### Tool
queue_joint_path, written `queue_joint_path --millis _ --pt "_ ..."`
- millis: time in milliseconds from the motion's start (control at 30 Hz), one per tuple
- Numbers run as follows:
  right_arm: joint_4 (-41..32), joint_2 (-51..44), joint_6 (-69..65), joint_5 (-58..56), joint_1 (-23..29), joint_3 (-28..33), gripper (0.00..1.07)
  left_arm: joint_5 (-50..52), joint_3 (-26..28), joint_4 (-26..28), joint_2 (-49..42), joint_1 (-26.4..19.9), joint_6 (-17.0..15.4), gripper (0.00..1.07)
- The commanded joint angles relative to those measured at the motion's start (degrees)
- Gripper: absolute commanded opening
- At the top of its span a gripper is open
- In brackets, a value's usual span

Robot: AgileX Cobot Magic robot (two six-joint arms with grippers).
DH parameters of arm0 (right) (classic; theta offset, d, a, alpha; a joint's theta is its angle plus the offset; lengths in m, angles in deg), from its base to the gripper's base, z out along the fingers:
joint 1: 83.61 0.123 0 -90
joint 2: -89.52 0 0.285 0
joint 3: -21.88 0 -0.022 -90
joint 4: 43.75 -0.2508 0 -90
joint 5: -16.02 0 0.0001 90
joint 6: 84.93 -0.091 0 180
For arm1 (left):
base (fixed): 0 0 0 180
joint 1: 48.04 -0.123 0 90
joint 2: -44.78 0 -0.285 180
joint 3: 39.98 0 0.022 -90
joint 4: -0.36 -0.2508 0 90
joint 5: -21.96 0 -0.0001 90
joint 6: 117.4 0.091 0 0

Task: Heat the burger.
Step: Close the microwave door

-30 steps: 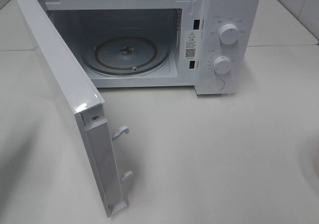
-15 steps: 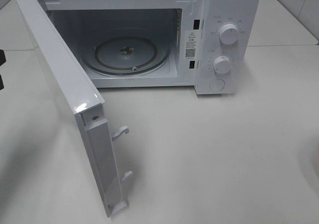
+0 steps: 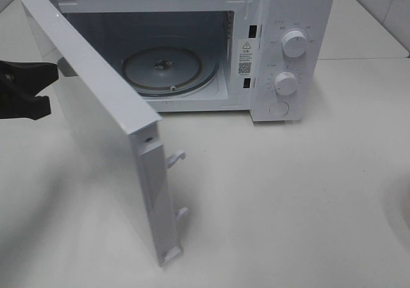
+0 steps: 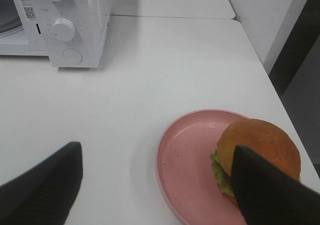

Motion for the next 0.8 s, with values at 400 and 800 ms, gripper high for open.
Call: queue_joint_path --millis 400,800 --pt "0.11 -2.06 0.23 0.63 -0.46 0.06 0.74 0.52 1.20 8.08 3.27 7.68 3.32 0.00" --pt "0.11 -2.06 0.23 0.63 -0.46 0.06 0.74 -3.90 9.57 13.81 8.77 13.81 3.90 0.00"
